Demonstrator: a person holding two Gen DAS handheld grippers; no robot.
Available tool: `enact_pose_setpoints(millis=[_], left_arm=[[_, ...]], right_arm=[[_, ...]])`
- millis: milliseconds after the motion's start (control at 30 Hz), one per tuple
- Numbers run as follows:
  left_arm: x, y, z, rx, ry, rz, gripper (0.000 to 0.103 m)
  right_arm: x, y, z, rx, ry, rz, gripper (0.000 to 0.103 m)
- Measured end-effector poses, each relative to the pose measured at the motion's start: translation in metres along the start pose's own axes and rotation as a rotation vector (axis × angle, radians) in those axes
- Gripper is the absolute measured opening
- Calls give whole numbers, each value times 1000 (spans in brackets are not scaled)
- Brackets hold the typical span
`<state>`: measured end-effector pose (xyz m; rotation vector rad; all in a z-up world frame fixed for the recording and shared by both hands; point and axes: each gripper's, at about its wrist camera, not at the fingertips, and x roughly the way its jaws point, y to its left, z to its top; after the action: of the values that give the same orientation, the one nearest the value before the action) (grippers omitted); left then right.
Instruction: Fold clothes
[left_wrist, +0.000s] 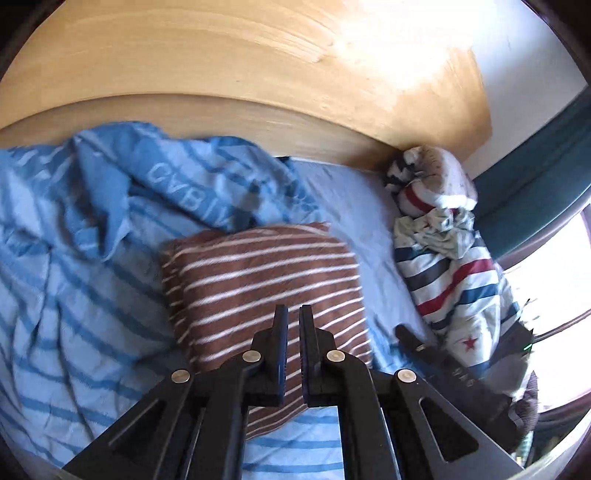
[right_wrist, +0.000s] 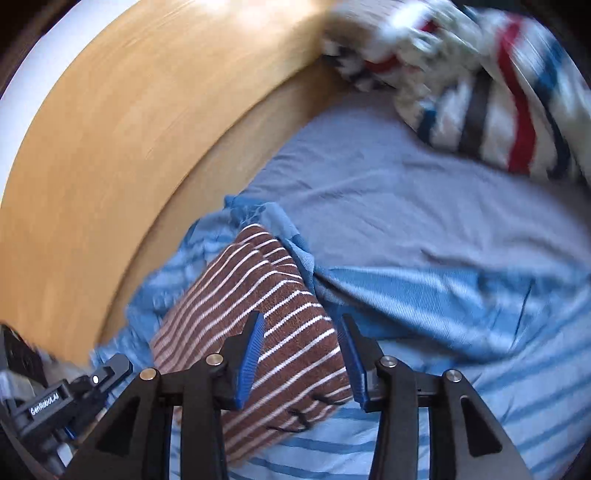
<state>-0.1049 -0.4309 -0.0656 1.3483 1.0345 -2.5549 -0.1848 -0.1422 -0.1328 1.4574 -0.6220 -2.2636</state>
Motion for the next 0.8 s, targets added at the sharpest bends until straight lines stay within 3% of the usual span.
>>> enact_pose_setpoints(millis=[100, 167, 367, 433, 500, 633, 700, 800], left_arm=[[23, -15, 14, 6, 63, 8, 14], [44, -30, 18, 55, 86, 41, 24], [120, -83, 19, 395, 51, 281, 24], [148, -77, 22, 382, 82, 318, 24], [164, -67, 23, 348, 63, 339, 23], [174, -65, 18, 388, 14, 377, 23], [177, -65, 18, 410, 10, 390, 23], [182, -60, 23, 388, 19, 379, 23]], right_arm=[[8, -6, -14, 113, -18, -11, 46], [10, -6, -26, 120, -47, -20, 46], [36, -6, -41, 40, -88, -117, 46], [39, -7, -42, 13, -112, -126, 49], [44, -8, -42, -12, -130, -130, 52], [49, -11, -44, -37, -163, -139, 58], [50, -11, -44, -41, -167, -146, 71], [52, -11, -44, -47, -174, -156, 71]])
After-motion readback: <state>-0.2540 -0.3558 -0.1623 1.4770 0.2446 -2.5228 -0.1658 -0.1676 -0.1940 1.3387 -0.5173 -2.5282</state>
